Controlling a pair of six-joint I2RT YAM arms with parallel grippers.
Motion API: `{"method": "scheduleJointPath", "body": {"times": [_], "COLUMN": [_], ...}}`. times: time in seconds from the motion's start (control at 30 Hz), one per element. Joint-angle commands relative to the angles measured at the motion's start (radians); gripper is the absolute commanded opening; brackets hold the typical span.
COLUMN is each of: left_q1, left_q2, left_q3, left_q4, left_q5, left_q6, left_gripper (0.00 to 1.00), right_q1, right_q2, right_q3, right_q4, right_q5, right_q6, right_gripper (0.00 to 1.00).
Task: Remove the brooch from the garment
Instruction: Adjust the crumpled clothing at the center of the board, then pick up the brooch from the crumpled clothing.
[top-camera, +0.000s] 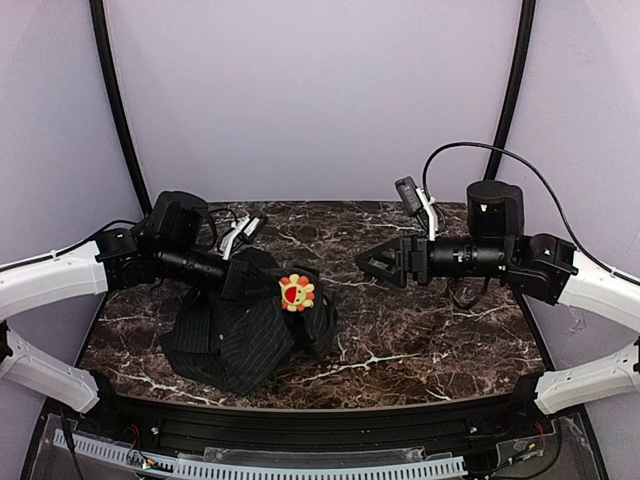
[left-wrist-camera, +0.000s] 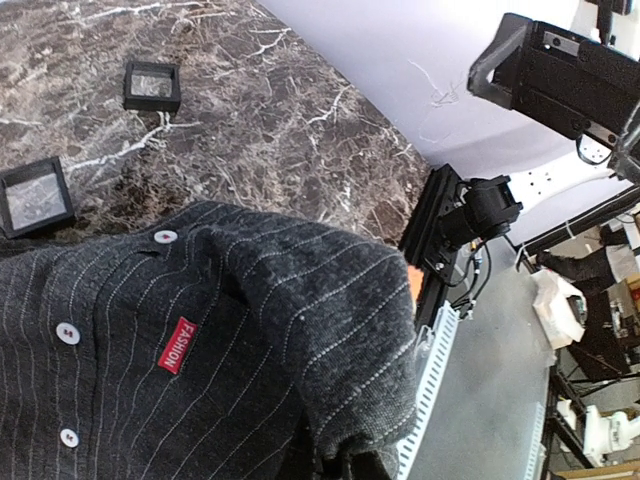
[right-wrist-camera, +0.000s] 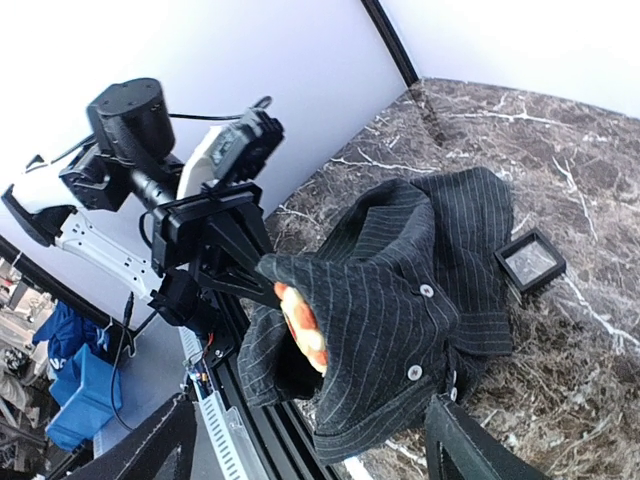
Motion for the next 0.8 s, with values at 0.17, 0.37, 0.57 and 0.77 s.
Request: {"method": "scheduleJointPath", "body": {"times": [0.17, 0.37, 0.57, 0.77], "left_q1": [0.031, 0.031, 0.030, 0.031], "left_q2": [0.045, 0.042, 0.023, 0.017], "left_q3": [-0.047, -0.061, -0.078, -0.086], "left_q4": [0.082, 0.078, 0.094, 0.100], "left_q5": [0.204, 0.238, 0.256, 0.260], "left_q6": [-0.116, -0.105, -0.106, -0.104], "left_gripper": [0.01, 0.01, 0.01, 0.01], "right_q1": [0.132, 0.156, 0.162, 0.163], "right_q2": [0.088, 0.200, 0.280, 0.309], "right_q3": [-0.095, -0.078, -0.066, -0.064], "right_q4": [0.233, 0.278, 0.322, 0.370], "right_q5": [-0.022, -0.010, -0.061, -0.106], "right_q6": [0.089, 0.097, 0.096, 0.099], "right_gripper": [0.57, 0.49, 0.38, 0.13]}}
